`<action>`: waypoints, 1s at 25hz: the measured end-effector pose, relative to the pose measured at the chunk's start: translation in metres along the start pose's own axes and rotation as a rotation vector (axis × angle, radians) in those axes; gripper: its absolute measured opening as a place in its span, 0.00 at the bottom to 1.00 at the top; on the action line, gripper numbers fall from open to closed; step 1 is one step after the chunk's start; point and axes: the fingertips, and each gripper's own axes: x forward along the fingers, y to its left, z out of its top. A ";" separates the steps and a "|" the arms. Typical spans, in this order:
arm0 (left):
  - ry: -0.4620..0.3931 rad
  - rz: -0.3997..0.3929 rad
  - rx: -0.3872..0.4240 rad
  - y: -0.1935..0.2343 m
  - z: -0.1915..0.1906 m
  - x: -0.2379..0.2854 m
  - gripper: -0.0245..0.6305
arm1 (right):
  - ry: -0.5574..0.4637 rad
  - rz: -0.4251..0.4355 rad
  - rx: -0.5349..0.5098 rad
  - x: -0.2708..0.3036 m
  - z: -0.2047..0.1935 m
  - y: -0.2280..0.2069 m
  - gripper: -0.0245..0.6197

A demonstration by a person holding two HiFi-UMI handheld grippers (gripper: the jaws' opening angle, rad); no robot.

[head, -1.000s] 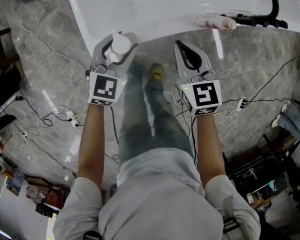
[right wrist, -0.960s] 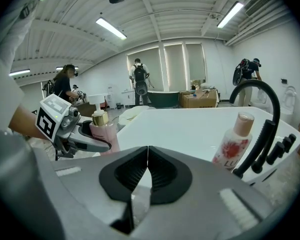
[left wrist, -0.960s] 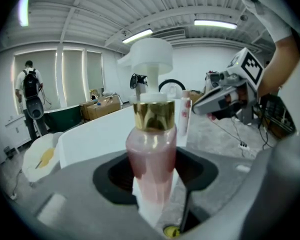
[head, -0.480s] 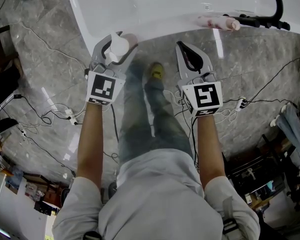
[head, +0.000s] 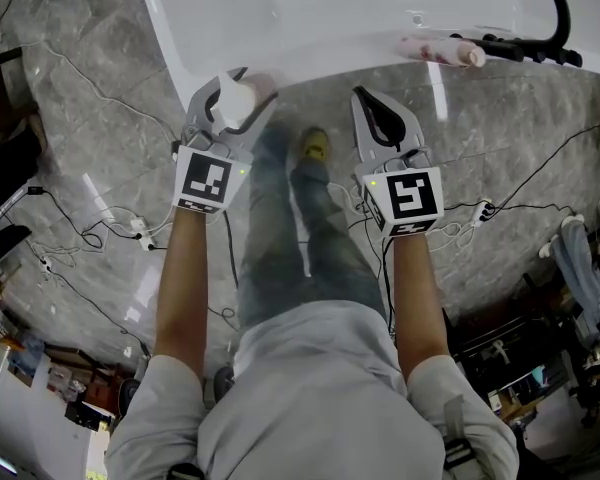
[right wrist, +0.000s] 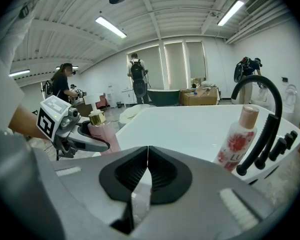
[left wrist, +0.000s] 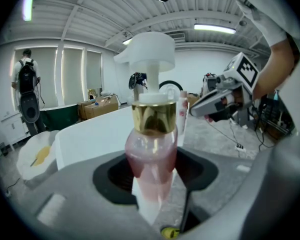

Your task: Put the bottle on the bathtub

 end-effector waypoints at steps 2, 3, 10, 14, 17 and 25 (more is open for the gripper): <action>-0.004 0.000 0.002 0.000 0.000 -0.001 0.39 | -0.002 -0.003 0.001 0.000 0.001 0.000 0.04; -0.005 0.000 0.003 0.000 0.000 -0.002 0.39 | -0.003 -0.003 0.001 0.000 0.001 0.000 0.04; -0.014 -0.002 0.004 -0.003 -0.002 -0.001 0.39 | -0.001 0.003 0.000 0.003 -0.001 0.004 0.04; -0.017 0.000 0.005 -0.004 -0.002 -0.003 0.39 | -0.001 0.002 -0.002 0.002 0.001 0.006 0.04; -0.018 0.002 -0.005 -0.004 -0.002 -0.004 0.40 | -0.004 0.004 -0.003 0.003 0.003 0.007 0.04; -0.004 -0.003 -0.008 -0.003 -0.002 -0.004 0.43 | -0.007 0.009 -0.008 0.003 0.007 0.007 0.04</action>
